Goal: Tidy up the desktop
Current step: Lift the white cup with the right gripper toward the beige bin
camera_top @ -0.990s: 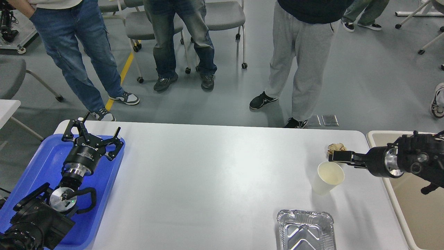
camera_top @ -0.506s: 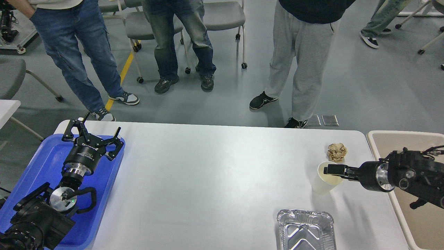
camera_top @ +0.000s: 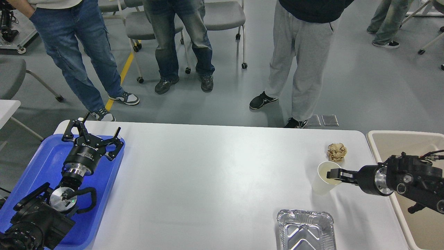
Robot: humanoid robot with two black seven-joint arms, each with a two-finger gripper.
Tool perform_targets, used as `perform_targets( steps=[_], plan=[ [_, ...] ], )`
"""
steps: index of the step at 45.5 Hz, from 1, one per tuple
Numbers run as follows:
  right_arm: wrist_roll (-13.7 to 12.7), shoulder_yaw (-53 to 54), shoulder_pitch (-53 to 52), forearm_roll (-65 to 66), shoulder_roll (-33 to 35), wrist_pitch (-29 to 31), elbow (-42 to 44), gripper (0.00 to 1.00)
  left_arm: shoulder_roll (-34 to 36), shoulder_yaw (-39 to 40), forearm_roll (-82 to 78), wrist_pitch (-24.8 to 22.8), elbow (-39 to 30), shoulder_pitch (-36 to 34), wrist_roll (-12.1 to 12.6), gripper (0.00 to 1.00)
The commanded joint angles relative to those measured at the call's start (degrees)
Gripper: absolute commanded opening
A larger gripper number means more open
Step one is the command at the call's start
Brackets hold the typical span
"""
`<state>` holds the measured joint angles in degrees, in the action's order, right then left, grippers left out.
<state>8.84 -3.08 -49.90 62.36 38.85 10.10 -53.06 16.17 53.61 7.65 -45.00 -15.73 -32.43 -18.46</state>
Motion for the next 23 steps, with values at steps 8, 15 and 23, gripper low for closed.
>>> perform_targets(
  steps=[8, 15, 23],
  plan=[
    [0.65, 0.53, -0.38, -0.13, 2.63, -0.17, -0.73, 0.00, 0.00, 0.00, 0.00, 0.00, 0.00, 0.00, 0.00, 1.00],
    [1.27, 0.80, -0.64, -0.75, 4.74, 0.18, -2.66, 0.00, 0.00, 0.00, 0.00, 0.00, 0.00, 0.00, 0.00, 1.00],
    [1.45, 2.99, -1.08, -2.24, 8.78, 0.97, -6.96, 0.00, 0.00, 0.00, 0.00, 0.00, 0.00, 0.00, 0.00, 1.00]
  ],
)
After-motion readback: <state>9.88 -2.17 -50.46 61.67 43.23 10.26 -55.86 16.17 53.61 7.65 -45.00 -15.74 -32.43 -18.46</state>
